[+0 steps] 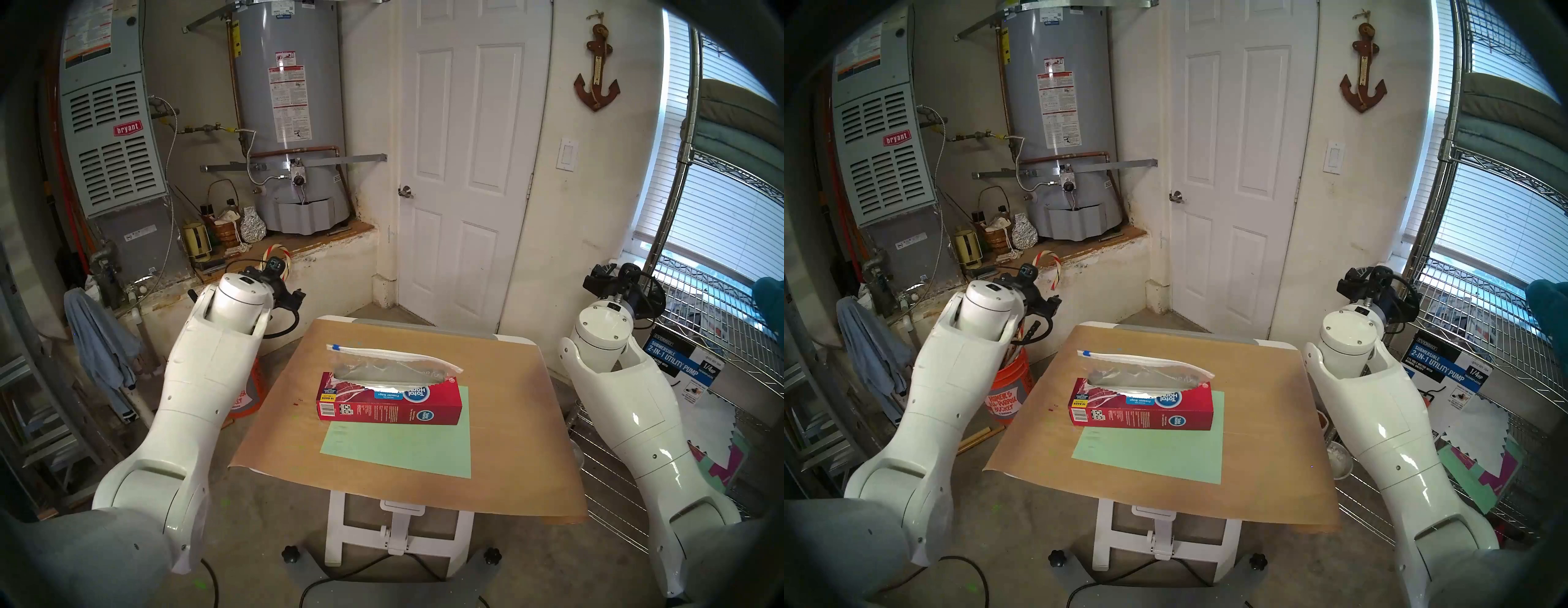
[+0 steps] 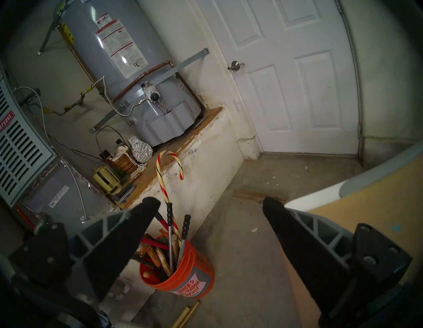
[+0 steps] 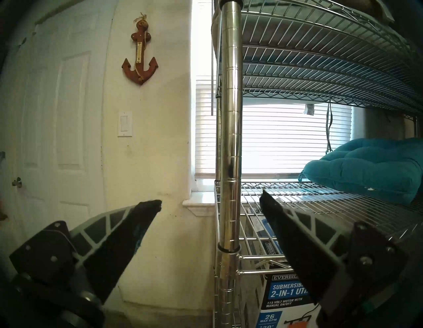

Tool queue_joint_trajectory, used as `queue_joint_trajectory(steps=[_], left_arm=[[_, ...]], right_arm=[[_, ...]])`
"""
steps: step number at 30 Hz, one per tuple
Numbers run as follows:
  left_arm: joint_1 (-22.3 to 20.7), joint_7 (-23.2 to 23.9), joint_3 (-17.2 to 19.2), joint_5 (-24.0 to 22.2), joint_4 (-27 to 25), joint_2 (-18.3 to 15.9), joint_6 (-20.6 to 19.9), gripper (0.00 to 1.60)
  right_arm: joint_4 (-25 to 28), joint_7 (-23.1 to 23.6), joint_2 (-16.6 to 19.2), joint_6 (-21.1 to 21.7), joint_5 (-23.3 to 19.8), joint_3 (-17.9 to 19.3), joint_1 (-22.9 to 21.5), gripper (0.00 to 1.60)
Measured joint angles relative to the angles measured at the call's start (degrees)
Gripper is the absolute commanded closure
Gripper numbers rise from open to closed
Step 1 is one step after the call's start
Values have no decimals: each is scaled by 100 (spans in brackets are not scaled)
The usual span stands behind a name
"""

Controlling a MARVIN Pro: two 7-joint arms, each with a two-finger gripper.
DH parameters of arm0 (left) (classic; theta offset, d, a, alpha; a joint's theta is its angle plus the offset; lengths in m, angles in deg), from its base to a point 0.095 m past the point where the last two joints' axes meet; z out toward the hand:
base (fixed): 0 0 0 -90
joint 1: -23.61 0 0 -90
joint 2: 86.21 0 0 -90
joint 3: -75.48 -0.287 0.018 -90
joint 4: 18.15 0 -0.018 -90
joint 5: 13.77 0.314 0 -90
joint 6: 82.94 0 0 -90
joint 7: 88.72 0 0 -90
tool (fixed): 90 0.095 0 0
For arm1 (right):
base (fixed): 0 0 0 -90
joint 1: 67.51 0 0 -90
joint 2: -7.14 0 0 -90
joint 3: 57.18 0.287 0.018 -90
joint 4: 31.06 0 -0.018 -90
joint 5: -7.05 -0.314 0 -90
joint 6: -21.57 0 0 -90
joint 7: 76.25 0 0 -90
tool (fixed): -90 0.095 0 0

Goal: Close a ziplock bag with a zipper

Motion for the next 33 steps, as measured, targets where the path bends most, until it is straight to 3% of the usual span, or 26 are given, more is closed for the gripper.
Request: queue_joint_trajectory(steps=[17,25,33], left_arm=[[1350,1704,163,-321,-1215,-893,145,0],[1864,2642,141,-615,-1837,-1329,523,0],[2282,3551,264,-1070,-2450,-1796,1158,0]], right_arm=[[-14,1,0,-2,1,0,7,0],[-14,1,0,-2,1,0,7,0],[-12,1,0,-3,1,0,7,0]])
